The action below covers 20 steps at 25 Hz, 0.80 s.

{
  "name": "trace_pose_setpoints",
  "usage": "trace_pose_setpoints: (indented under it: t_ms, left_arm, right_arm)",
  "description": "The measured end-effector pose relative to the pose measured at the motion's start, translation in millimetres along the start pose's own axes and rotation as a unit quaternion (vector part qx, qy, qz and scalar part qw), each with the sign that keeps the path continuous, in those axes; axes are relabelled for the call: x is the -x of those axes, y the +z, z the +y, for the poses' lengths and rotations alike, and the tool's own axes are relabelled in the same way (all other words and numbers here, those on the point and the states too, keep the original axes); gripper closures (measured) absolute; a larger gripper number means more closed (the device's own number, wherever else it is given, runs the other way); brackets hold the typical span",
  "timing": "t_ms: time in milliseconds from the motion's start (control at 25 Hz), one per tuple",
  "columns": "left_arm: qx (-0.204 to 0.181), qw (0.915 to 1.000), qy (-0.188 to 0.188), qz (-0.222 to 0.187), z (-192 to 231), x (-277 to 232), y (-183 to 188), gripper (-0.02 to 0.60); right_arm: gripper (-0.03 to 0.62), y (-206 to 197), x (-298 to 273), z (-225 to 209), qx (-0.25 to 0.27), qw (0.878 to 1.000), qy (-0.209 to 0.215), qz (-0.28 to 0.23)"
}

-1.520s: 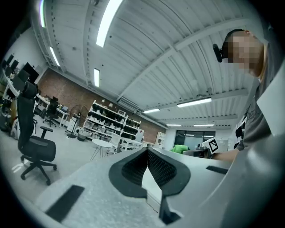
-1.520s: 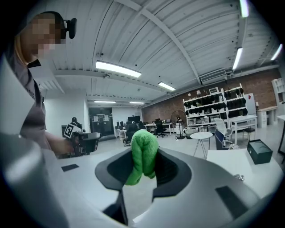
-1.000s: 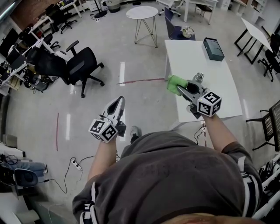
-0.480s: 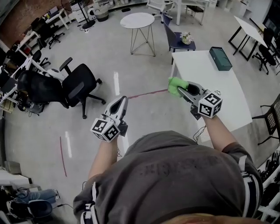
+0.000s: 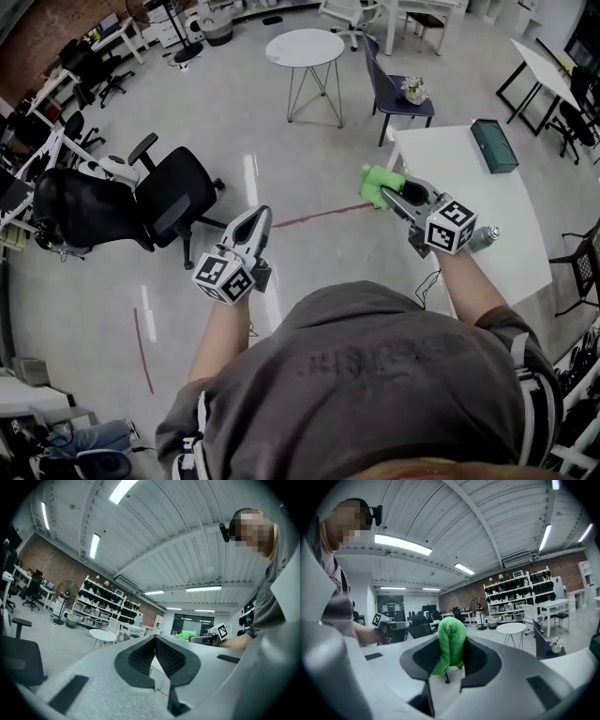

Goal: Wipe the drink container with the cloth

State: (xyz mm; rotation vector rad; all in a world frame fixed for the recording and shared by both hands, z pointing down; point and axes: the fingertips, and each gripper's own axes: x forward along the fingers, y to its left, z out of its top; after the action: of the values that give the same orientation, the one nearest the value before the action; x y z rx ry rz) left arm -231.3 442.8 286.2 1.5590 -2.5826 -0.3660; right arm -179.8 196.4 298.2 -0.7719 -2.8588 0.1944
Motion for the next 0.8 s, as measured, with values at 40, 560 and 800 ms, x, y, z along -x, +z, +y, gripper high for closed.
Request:
trace_pose_setpoints:
  t_ms: [40,560,800]
  left_arm:
    - [0.002,1.0,0.003,0.002,7.0,-4.9,-1.0,0.575]
    - [0.01,0.998,0.062,0.006,25.3,-156.8,-13.4,0.575]
    - [0.012,0.9978,0.065,0.006,35.7,-203.4,-23.4,0.575]
  right_arm:
    - [0.482,0.6,-6.4,-6.3,-0.001,1.0,0.002,0.002]
    - [0.482,17.9,-47.0,-171.4,0.004,0.998,0.066,0.014]
    - [0.482,20.7,-73.2,-218.2,0.005,0.997,0.08,0.005]
